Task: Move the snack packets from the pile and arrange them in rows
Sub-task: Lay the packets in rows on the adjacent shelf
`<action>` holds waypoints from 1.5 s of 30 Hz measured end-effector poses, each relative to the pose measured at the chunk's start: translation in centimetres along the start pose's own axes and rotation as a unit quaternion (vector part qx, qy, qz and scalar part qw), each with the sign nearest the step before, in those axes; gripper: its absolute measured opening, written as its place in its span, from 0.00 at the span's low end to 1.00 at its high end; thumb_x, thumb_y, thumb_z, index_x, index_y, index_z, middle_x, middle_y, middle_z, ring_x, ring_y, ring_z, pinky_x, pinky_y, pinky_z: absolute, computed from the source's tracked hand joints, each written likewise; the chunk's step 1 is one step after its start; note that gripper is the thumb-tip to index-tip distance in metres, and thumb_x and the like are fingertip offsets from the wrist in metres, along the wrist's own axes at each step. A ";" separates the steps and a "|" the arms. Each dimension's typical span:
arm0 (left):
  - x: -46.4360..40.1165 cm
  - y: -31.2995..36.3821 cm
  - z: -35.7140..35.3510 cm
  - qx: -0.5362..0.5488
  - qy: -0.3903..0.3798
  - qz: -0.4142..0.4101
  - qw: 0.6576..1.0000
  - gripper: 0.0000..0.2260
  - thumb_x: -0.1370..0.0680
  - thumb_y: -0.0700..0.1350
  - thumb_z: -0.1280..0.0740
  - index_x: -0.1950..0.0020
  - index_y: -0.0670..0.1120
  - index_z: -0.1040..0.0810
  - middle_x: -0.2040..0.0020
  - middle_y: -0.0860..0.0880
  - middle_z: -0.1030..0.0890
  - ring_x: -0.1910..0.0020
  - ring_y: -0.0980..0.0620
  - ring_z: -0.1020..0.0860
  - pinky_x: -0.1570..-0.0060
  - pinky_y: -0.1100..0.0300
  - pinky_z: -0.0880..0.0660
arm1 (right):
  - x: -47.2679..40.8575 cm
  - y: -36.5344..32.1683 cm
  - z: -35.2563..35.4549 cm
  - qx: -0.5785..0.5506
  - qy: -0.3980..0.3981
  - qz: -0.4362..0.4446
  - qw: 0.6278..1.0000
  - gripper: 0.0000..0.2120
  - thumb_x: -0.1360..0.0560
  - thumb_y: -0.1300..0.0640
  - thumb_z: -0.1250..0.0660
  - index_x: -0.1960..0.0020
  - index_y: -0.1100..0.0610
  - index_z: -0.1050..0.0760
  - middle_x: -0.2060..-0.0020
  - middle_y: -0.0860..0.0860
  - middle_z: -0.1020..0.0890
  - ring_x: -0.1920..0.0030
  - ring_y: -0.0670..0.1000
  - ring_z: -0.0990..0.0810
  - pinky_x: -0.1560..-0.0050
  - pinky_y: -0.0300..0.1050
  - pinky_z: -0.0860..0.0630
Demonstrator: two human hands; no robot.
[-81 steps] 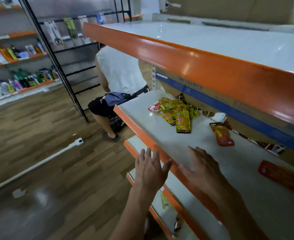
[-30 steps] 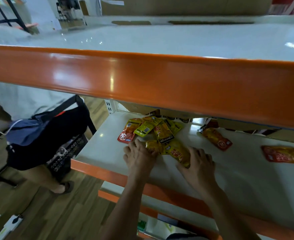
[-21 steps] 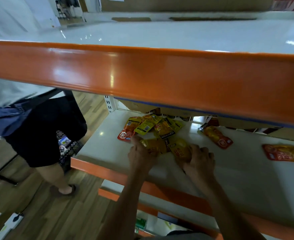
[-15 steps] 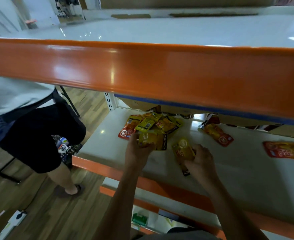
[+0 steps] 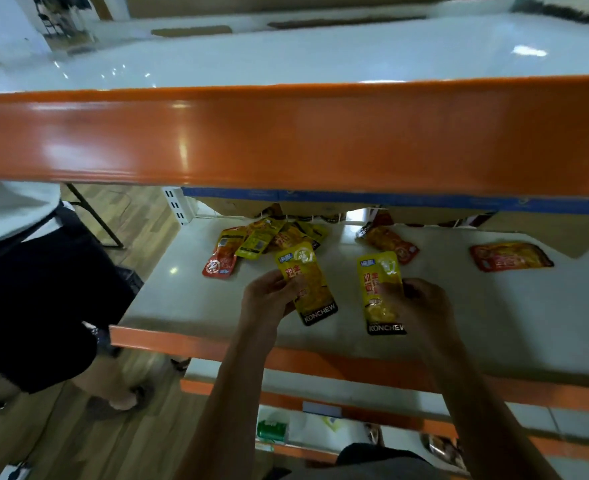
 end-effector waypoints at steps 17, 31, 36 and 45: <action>5.2 -2.9 -16.5 -0.077 -0.177 0.041 0.980 0.08 0.25 0.38 0.27 0.46 0.44 0.16 0.53 0.44 0.13 0.55 0.48 0.15 0.59 0.60 0.20 | 6.1 3.9 16.2 -0.156 0.116 -0.074 0.978 0.03 0.25 0.59 0.28 0.57 0.55 0.18 0.63 0.54 0.14 0.60 0.57 0.15 0.54 0.55 0.18; 15.6 -8.7 -32.7 -0.110 -0.253 0.078 0.958 0.10 0.26 0.39 0.26 0.45 0.43 0.18 0.49 0.41 0.15 0.50 0.41 0.16 0.49 0.43 0.19 | 12.5 10.0 33.5 -0.162 0.202 -0.081 0.963 0.02 0.22 0.57 0.31 0.54 0.52 0.21 0.60 0.49 0.15 0.64 0.45 0.15 0.64 0.40 0.22; 18.4 -9.8 -37.9 -0.127 -0.279 0.071 0.949 0.10 0.26 0.40 0.26 0.45 0.44 0.18 0.49 0.42 0.15 0.52 0.42 0.16 0.63 0.55 0.19 | 13.9 11.2 38.8 -0.151 0.235 -0.068 0.958 0.06 0.22 0.60 0.32 0.58 0.53 0.22 0.65 0.45 0.18 0.74 0.37 0.21 0.75 0.27 0.28; 20.0 -11.6 -45.9 -0.120 -0.314 0.089 0.938 0.10 0.26 0.38 0.26 0.45 0.42 0.19 0.52 0.43 0.14 0.54 0.42 0.16 0.67 0.62 0.22 | 13.4 14.2 45.1 -0.129 0.285 -0.098 0.945 0.03 0.22 0.54 0.30 0.55 0.48 0.20 0.56 0.51 0.14 0.56 0.51 0.15 0.50 0.50 0.19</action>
Point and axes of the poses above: each hand's wrist, its own x-axis away from the middle knuckle, its own z-axis out of the back of the hand, y = z × x, the point moved 4 cm from there along -x, towards the middle knuckle
